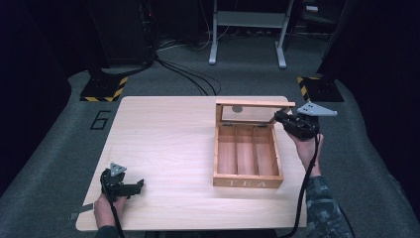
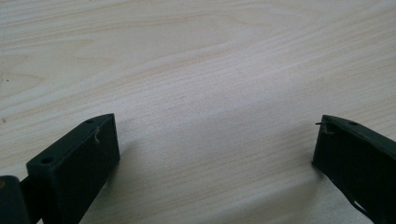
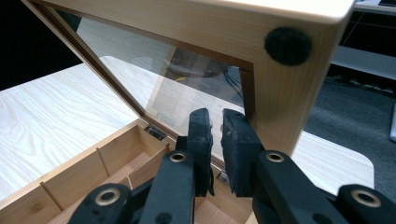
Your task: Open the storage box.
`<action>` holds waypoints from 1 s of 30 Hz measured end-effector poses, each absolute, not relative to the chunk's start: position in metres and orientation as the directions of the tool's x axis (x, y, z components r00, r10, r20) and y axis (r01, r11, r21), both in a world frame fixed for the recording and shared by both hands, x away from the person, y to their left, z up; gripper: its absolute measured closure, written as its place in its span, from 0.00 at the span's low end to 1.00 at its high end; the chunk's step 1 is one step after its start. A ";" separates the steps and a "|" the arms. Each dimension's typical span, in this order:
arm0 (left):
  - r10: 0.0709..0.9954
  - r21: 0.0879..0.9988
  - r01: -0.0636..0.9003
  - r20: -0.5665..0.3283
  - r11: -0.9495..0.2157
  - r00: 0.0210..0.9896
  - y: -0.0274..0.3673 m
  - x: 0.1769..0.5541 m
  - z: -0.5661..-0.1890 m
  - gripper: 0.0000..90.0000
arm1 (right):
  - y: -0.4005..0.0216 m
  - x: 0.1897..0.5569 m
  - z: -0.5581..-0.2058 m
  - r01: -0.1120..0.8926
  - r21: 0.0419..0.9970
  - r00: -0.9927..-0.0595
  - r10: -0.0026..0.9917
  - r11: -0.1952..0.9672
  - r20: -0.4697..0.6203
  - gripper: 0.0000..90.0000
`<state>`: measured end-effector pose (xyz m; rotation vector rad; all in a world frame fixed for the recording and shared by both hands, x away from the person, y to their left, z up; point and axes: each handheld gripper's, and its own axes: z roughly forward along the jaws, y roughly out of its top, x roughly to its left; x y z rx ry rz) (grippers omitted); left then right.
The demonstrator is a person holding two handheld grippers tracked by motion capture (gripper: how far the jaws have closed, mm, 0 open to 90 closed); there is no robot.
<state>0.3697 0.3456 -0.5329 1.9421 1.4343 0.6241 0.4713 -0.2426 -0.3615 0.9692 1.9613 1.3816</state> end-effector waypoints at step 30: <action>0.956 0.729 0.654 0.003 -0.203 0.293 0.346 0.370 -0.533 0.00 | -0.243 0.470 -0.362 0.242 0.947 -0.590 0.807 0.213 -0.030 0.91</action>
